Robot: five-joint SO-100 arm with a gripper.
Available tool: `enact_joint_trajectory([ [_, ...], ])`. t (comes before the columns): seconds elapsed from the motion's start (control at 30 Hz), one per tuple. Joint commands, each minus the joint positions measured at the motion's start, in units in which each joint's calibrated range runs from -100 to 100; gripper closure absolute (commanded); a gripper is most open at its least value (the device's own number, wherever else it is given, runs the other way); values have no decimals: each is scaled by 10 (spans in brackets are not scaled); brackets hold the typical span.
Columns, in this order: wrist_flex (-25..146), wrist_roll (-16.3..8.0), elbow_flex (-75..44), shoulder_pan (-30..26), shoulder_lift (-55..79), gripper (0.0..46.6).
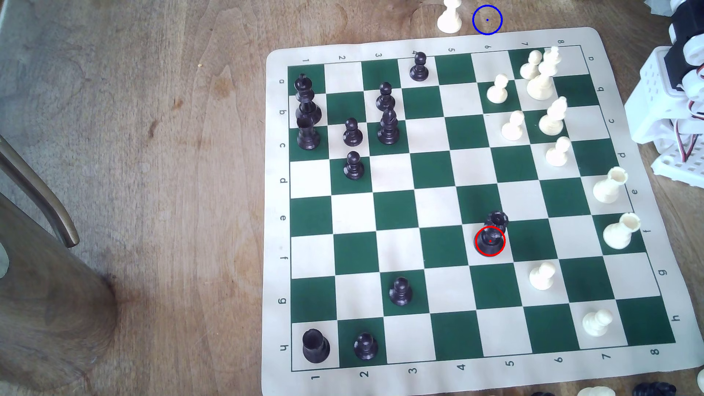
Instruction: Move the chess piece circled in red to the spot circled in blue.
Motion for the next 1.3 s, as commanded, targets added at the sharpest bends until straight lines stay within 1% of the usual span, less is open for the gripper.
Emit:
enact_joint_trajectory([
  [0.0,-10,0,8,-4,0,465],
  [0.5,-4,0,8,-4,0,465],
  [0.57,38,0,8,-1,0,465],
  [0.6,105,0,8,-7,0,465],
  [0.67,216,0,8,-68,0,465],
  [0.73,344,1,8,-95,0,465],
  [0.77,445,58,8,-106,0,465],
  [0.8,502,67,8,-111,1,465],
  [0.87,606,73,8,-115,1,465],
  [0.9,730,75,-2,-118,1,465],
  [0.97,861,66,-28,-127,0,465],
  [1.03,969,48,-62,-131,0,465],
  [1.1,1116,19,-108,-131,14,465],
  [1.17,1206,0,-130,-132,44,462],
  [1.2,1266,-28,-157,-134,86,431],
  [1.27,1332,-58,-208,-142,127,413],
])
